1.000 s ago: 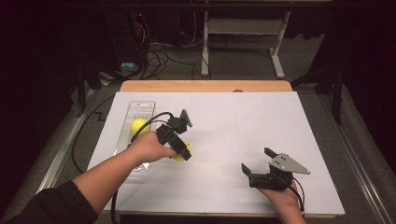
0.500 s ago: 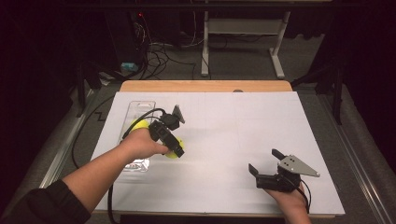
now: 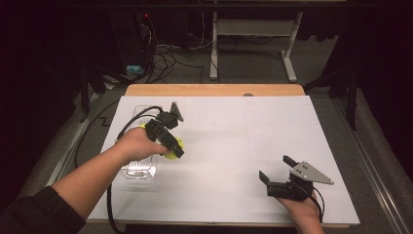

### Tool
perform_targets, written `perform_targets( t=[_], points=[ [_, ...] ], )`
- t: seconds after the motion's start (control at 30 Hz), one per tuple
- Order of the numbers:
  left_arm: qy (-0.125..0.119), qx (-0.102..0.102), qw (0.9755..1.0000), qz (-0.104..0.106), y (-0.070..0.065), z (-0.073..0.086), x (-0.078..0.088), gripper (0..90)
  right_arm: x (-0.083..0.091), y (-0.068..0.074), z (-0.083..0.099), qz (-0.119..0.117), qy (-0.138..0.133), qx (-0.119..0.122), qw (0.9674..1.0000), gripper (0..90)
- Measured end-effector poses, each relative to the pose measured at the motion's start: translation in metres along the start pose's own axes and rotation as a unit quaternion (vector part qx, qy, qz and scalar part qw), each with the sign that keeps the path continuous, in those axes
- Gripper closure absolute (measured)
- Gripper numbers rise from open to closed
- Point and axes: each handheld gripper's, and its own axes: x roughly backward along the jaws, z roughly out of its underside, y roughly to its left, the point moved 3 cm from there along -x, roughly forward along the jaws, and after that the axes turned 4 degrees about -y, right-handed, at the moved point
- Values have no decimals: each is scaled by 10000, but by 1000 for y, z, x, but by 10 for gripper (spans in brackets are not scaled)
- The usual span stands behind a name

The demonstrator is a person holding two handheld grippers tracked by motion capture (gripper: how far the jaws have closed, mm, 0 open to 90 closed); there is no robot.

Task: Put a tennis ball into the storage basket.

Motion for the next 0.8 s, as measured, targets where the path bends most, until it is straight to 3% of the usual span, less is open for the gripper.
perform_targets(
  t=[0.8],
  points=[
    [31, 367, 9990, -270, 37, 21, 21, 270, -1, 1, 0, -1, 15, 2, 10000, 0]
  ],
)
